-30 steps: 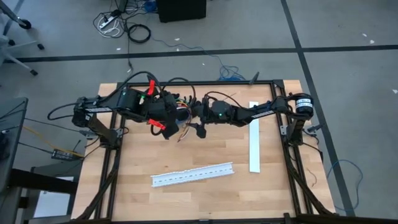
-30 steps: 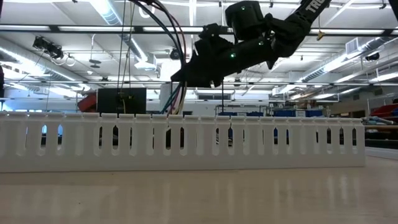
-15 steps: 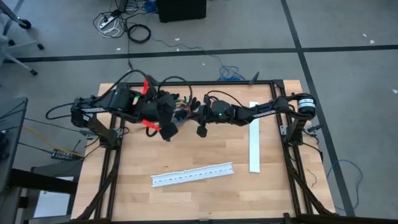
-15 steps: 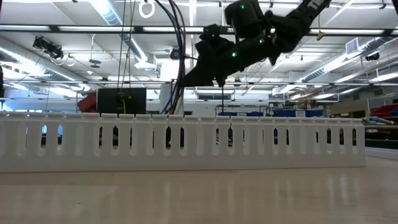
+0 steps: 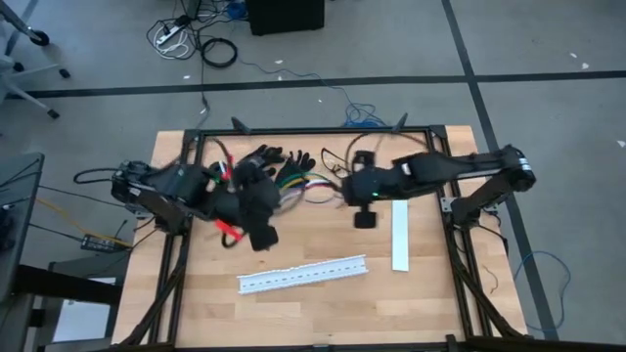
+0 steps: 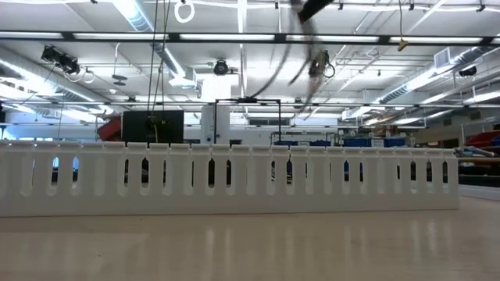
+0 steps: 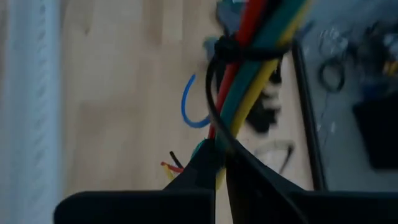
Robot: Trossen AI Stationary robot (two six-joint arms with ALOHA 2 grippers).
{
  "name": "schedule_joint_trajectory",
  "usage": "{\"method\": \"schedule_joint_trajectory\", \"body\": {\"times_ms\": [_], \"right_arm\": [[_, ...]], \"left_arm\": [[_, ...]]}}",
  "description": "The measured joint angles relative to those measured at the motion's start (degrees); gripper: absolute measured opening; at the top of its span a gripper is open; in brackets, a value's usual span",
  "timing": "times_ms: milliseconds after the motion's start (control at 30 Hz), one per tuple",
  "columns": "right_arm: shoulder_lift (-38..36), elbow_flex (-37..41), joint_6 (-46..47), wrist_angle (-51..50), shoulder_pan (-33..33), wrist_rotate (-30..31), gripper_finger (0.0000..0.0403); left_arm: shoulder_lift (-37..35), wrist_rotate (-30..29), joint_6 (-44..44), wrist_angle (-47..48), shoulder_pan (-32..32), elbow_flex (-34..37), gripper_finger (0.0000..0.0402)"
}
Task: Ziptie cables
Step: Put the ziptied cables in a white cable duct
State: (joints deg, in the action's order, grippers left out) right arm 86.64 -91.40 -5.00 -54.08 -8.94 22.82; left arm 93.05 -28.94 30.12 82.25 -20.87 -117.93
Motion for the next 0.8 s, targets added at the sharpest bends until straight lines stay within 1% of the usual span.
{"method": "schedule_joint_trajectory", "body": {"times_ms": [100, 167, 233, 333, 367, 533, 633, 800], "right_arm": [[-0.1, -7.3, 7.4, -12.7, -4.3, -0.3, 0.0007], [0.2, -9.9, 12.9, -17.6, -7.4, -3.2, 0.0005], [1.0, -10.2, 17.2, -17.6, -10.7, -6.4, 0.0004], [4.4, -9.6, 21.5, -15.7, -15.1, -7.4, 0.0003], [6.1, -9.5, 22.6, -15.4, -16.3, -8.6, 0.0003], [14.5, -9.5, 26.7, -15.5, -21.0, -19.4, 0.0002], [18.2, -9.5, 27.3, -16.5, -21.6, -23.6, 0.0002], [21.5, -9.5, 24.6, -19.2, -19.5, -25.9, 0.0002]], "left_arm": [[3.1, 0.5, -1.0, 0.0, -2.7, 0.0, 0.0], [5.3, 1.7, -1.6, 0.0, -4.6, 0.1, 0.0], [7.7, 1.9, -2.7, 0.2, -6.6, 0.1, 0.0], [12.1, 1.8, -4.2, 1.1, -9.8, 0.1, 0.0], [13.7, 1.4, -4.2, 2.0, -10.9, 0.1, 0.0], [20.7, -0.7, -3.5, 6.6, -15.3, 0.1, 0.0], [25.1, -1.5, -3.4, 7.3, -17.0, 0.1, 0.0], [29.6, -2.1, -4.4, 7.7, -18.0, 0.1, 0.0]]}}
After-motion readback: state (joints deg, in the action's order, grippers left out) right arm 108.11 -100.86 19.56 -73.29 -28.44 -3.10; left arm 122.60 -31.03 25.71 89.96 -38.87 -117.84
